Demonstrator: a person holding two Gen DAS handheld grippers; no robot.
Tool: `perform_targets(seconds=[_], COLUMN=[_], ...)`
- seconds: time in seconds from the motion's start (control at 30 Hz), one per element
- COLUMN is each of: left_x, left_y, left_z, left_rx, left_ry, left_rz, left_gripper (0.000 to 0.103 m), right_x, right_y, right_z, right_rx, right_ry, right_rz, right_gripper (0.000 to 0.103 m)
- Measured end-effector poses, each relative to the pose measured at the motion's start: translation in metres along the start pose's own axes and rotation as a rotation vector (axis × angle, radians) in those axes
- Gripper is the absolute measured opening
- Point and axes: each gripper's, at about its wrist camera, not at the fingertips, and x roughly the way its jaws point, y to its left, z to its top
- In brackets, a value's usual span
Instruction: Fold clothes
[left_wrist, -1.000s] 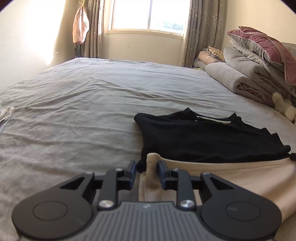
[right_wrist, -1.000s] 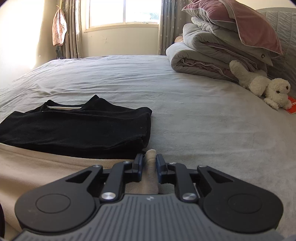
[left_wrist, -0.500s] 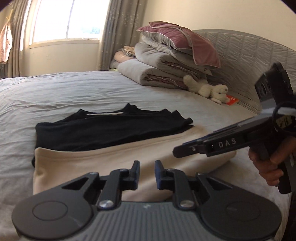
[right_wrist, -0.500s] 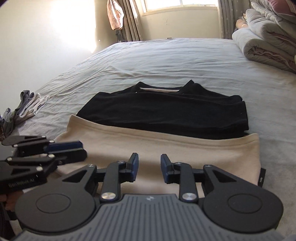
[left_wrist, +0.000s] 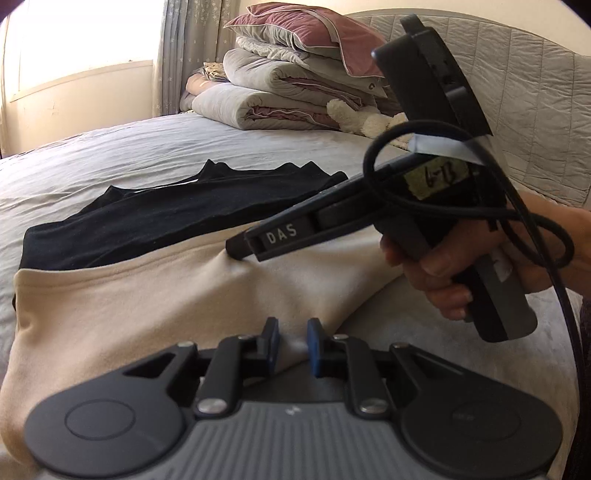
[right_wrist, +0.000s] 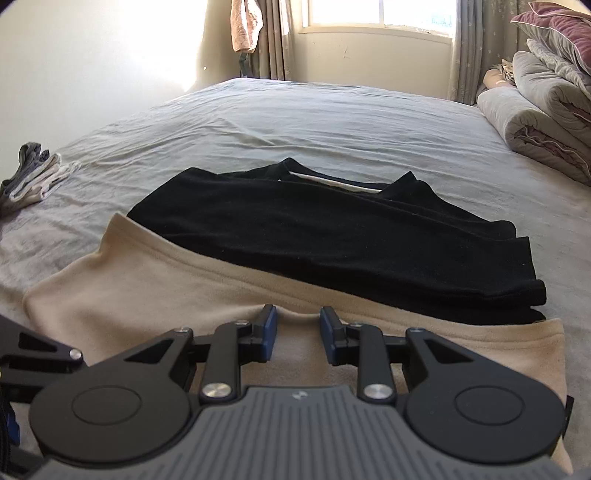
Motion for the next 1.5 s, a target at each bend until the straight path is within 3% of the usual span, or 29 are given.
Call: perform_targets(seconds=[0.13,0.23,0.33,0.4,0.47,0.53,0.6,0.63,0.73,0.83,0.97,1.03,1.13,1.17,1.23,1.3,1.5], left_x=[-0.013,-0.022,-0.018,-0.013,-0.010,-0.009,-0.010,-0.010,-0.010,-0.004,0.000,0.001,0.004,0.004,0.004,0.004,0.005], left_y=[0.013,0.029,0.039,0.039,0.040,0.042,0.047,0.050,0.059,0.063,0.070,0.071,0.073,0.075,0.078,0.082,0.092], left_z=[0.006,0.007,0.004,0.001,0.004,0.006,0.008,0.010,0.014,0.017,0.020,0.018,0.017,0.018,0.019,0.019,0.022], left_rx=[-0.008,-0.027,-0.027,0.000,-0.004,-0.012,-0.026,-0.037,-0.060,-0.071,-0.110,-0.103,-0.114,-0.128,-0.158,-0.188,-0.263], left_ry=[-0.004,-0.009,0.048,0.078,0.087,0.097,0.107,0.112,0.117,0.124,0.128,0.134,0.140,0.141,0.143,0.145,0.133], left_rz=[-0.013,-0.007,-0.013,-0.018,-0.027,-0.044,-0.069,-0.081,-0.102,-0.125,-0.168,-0.166,-0.169,-0.175,-0.187,-0.200,-0.244], left_gripper=[0.017,0.017,0.017,0.016,0.016,0.016,0.017,0.017,0.018,0.018,0.019,0.019,0.019,0.019,0.019,0.020,0.031], right_x=[-0.014,-0.026,-0.023,-0.007,0.009,0.019,0.019,0.018,0.014,0.023,0.032,0.038,0.044,0.045,0.042,0.037,0.011], right_y=[-0.002,0.007,0.021,0.029,0.035,0.027,0.017,0.013,0.001,-0.010,-0.008,-0.006,-0.004,-0.004,-0.006,-0.009,-0.006], right_z=[0.005,0.013,0.011,0.009,0.007,0.012,0.020,0.024,0.034,0.039,0.043,0.046,0.046,0.046,0.046,0.046,0.042], right_rx=[0.018,0.034,0.028,-0.001,-0.024,0.015,0.051,0.060,-0.029,-0.073,-0.189,-0.235,-0.304,-0.318,-0.331,-0.329,-0.358], right_ry=[-0.005,0.030,0.096,0.112,0.113,0.093,0.100,0.101,0.110,0.181,0.198,0.212,0.230,0.229,0.219,0.206,0.149], right_rz=[0.048,0.148,0.229,0.210,0.171,0.154,0.176,0.187,0.156,0.208,0.231,0.267,0.306,0.312,0.332,0.348,0.363], right_gripper=[0.029,0.029,0.029,0.029,0.023,0.022,0.022,0.026,0.032,0.032,0.034,0.041,0.043,0.041,0.024,0.015,0.010])
